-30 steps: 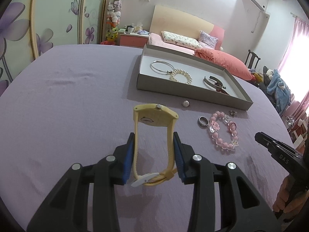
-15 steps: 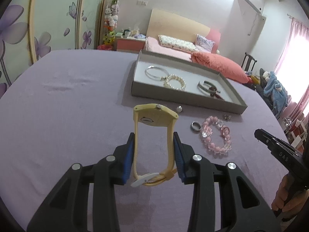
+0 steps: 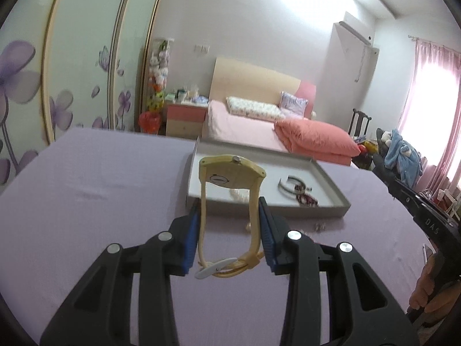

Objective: Organize jewelry
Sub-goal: 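Carry the watch and pearl earring into the gray tray and open both tools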

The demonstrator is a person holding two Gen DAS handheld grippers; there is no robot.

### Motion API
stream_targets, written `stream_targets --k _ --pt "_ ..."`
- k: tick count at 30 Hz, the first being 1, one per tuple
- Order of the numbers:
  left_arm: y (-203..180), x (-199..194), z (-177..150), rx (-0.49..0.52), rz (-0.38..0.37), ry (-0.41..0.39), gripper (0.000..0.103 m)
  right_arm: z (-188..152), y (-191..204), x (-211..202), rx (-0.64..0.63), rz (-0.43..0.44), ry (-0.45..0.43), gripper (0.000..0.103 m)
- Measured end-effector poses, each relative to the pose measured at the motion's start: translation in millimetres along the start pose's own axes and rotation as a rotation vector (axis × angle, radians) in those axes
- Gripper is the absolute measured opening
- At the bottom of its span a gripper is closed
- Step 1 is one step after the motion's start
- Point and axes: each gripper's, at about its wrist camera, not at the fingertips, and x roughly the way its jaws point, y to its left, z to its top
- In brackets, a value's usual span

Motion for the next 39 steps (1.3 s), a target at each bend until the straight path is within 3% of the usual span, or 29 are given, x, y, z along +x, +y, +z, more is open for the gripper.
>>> stream_targets --k 6,17,26,36,38,39 --pt "-7.7 7.5 20.9 0.027 -0.006 -0.058 0.038 21.1 2.2 7.1 -0.019 0.006 -0.087 0.014" --pt "-17.4 54.1 56.2 0.044 0.003 -0.116 0.038 43.2 -1.6 56.9 -0.021 0.023 -0.123 0.014" --pt "-26.2 109.2 71.9 0.052 -0.003 -0.109 0.038 38.8 -9.3 110.2 0.031 0.055 -0.065 0.014" --pt "-27.4 149.0 67.8 0.047 -0.021 -0.067 0.039 21.2 -8.2 147.2 0.045 0.071 0.020 0.014" --pt "-26.3 151.2 64.8 0.047 -0.025 -0.062 0.039 18.4 -8.5 148.0 0.049 0.080 0.031 0.017" --pt "-27.2 152.6 63.1 0.050 -0.025 -0.058 0.039 18.2 -7.7 149.7 0.050 0.086 0.036 0.024"
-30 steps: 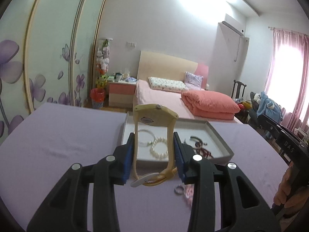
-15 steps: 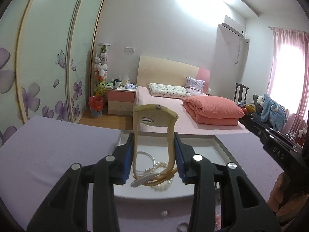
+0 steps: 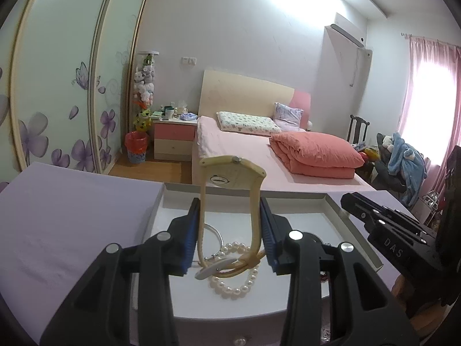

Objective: Organize jewelry
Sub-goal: 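Carry the watch and pearl earring into the gray tray and open both tools, then withdraw both tools from the tray toward the pink bracelet and ring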

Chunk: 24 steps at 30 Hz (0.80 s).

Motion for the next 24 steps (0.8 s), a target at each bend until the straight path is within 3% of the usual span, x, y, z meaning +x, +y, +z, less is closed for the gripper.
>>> stream_targets --k 1,3,11,18,24 --pt "0.5 2.0 -0.5 0.003 -0.001 0.005 0.039 -0.3 -0.4 -0.3 0.002 0.003 0.003 0.032" --pt "1.1 4.8 -2.3 0.005 -0.004 0.012 0.039 -0.5 -1.6 -2.0 0.007 0.003 -0.003 0.035" --pt "-2.2 15.5 -9.3 0.011 -0.007 0.035 0.039 3.2 -10.3 -3.3 0.045 -0.003 -0.006 0.035" --pt "-2.4 33.4 -20.5 0.009 -0.003 0.078 0.049 2.4 -8.6 3.1 0.042 -0.004 0.010 0.035" --pt "3.8 31.9 -22.0 -0.002 0.001 0.071 0.049 1.6 -10.1 5.1 0.041 -0.004 0.015 0.035"
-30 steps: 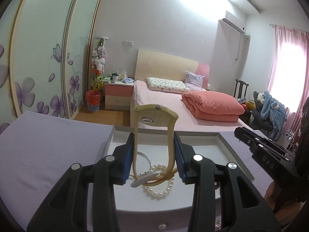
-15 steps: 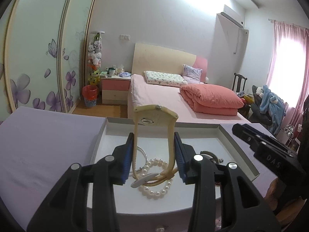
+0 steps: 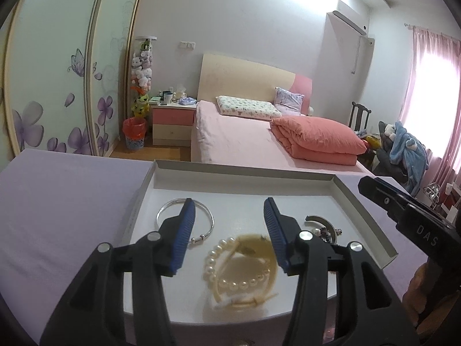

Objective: Organize jewelry
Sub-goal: 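Withdraw both tools from the tray toward the pink bracelet and ring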

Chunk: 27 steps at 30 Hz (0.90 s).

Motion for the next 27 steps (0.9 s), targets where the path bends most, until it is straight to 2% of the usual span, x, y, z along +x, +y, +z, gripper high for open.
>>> stream_targets --k 17,23,25,27 --pt "0.2 -9.9 -4.1 0.005 0.026 -0.013 0.049 -2.8 -2.8 -1.8 -0.001 -0.007 -0.004 0.035" --pt "0.9 -40.6 -7.5 0.012 0.029 -0.027 0.050 -7.4 -1.6 -17.2 -0.001 -0.014 0.014 0.035" --pt "2.2 -55.2 -13.1 0.012 0.034 -0.027 0.055 -11.8 0.7 -26.1 -0.006 -0.014 0.023 0.035" --pt "3.8 -71.1 -20.5 0.011 0.030 -0.022 0.055 -16.5 2.2 -35.7 -0.009 -0.014 0.035 0.035"
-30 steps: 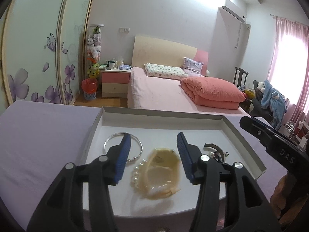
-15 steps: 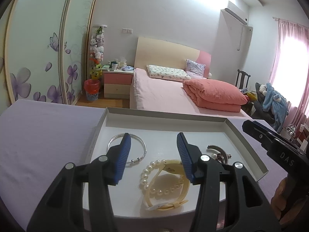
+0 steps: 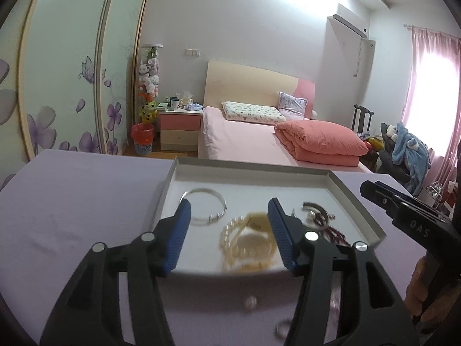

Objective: Organize jewelry
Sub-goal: 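Withdraw both tools from the tray toward the pink bracelet and ring, then grasp the silver ring with the left tool while the right tool grasps the pink bead bracelet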

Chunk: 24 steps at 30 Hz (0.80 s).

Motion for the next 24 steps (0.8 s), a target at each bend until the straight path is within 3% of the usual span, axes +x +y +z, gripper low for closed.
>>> stream_targets --k 14,24 --pt "-13.3 -72.2 -48.8 -0.024 -0.044 0.052 0.057 -51.3 4.5 -71.6 0.002 -0.001 0.067 0.035" --pt "-6.5 -98.8 -58.5 -0.069 -0.010 0.028 0.057 -72.4 17.8 -72.8 -0.016 0.016 0.147 0.035"
